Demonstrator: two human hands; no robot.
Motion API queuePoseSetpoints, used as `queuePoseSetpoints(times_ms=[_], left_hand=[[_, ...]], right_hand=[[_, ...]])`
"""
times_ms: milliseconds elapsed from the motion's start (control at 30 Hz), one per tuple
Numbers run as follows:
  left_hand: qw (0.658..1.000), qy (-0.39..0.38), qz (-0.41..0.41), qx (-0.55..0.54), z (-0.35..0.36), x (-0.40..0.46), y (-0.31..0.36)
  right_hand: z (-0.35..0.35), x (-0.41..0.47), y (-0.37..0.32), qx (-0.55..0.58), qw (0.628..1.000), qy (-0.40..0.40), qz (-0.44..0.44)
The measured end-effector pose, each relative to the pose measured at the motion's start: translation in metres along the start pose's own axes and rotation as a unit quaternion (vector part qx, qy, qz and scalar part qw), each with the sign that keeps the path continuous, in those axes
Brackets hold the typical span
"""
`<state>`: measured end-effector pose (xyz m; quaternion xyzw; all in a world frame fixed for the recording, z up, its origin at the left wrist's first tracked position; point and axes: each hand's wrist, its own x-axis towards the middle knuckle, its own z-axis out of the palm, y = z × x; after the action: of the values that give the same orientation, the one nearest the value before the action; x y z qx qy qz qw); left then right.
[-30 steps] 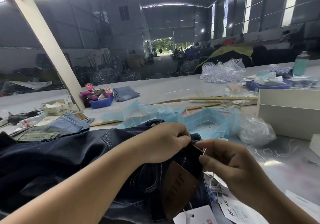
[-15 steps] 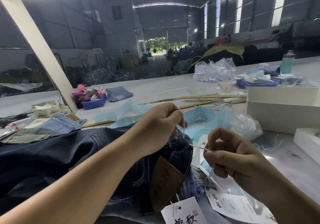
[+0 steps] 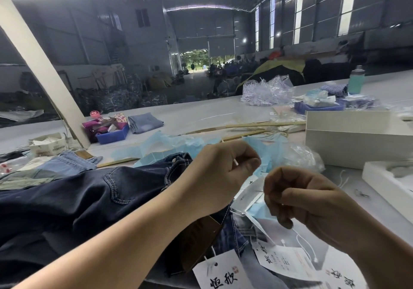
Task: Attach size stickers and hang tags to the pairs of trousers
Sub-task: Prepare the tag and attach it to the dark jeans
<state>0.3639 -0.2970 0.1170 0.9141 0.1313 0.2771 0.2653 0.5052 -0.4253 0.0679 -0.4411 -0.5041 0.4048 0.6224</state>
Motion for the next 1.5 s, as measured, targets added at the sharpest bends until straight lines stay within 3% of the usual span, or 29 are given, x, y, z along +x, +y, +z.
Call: queuePoseSetpoints(times_ms=[267, 600, 767, 1033, 1267, 1500], left_hand=[[1.0, -0.003, -0.001, -0.009, 0.002, -0.001, 0.003], [0.995, 0.079, 0.023, -0.055, -0.001, 0.001, 0.001], [0.99, 0.07, 0.046, -0.117, -0.003, 0.002, -0.003], [0.912, 0.027, -0.029, -0.407, -0.006, -0.002, -0.007], [0.891, 0.027, -0.066, -0.448, -0.009, -0.008, -0.009], [0.903, 0.009, -0.059, -0.425, -0.01, -0.014, -0.011]], right_hand=[[-0.001, 0.002, -0.004, 0.051, 0.997, -0.04, -0.038], [0.01, 0.018, -0.007, 0.022, 0.992, 0.046, -0.114], [0.012, 0.023, -0.009, -0.022, 0.983, 0.08, -0.161], [0.016, 0.031, -0.005, 0.002, 0.981, 0.071, -0.181], [0.022, 0.035, 0.0, 0.007, 0.979, 0.069, -0.192], [0.028, 0.033, 0.002, 0.01, 0.977, 0.073, -0.2]])
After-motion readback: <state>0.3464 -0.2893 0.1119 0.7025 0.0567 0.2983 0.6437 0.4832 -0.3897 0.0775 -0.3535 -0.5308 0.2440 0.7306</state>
